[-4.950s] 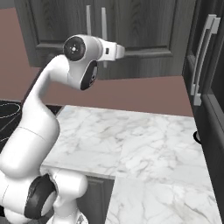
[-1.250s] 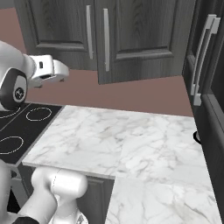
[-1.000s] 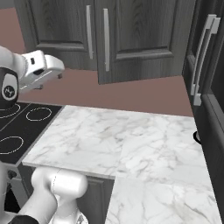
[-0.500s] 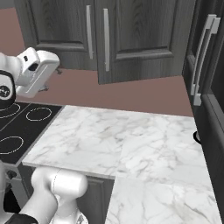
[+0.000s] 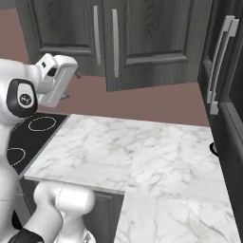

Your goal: Move the bowls from the cabinet to the plates on the dining table.

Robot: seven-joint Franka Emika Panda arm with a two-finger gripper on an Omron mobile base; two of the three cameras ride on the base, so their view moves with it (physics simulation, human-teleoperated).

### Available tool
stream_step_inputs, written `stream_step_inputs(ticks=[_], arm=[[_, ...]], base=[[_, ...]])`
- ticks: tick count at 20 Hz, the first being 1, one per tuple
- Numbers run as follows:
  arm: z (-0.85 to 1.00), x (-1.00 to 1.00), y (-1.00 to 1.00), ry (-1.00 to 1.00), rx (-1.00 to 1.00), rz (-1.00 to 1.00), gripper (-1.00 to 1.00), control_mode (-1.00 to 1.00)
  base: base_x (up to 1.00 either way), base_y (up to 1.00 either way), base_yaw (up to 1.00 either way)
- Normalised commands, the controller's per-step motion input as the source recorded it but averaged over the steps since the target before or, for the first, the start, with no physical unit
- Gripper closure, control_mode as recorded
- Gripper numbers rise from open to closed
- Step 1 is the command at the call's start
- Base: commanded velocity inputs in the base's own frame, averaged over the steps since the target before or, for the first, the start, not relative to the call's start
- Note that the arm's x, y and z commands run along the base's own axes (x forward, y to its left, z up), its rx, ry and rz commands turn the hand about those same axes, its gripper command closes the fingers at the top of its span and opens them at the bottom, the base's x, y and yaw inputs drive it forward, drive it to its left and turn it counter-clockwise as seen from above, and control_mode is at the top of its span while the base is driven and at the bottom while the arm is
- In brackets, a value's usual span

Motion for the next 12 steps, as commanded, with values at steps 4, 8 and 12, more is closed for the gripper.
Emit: stream_step_inputs(ticks=[4, 8, 12], arm=[[-0.14, 0.45, -0.22, 0.00, -0.10, 0.00, -1.00, -1.00], [-0.11, 0.45, -0.13, 0.00, -0.11, 0.00, -1.00, -1.00], [-0.04, 0.38, -0.18, 0.00, -0.11, 0.00, -1.00, -1.00]], base=[[0.00, 0.00, 0.00], [0.00, 0.00, 0.00], [0.00, 0.00, 0.00]])
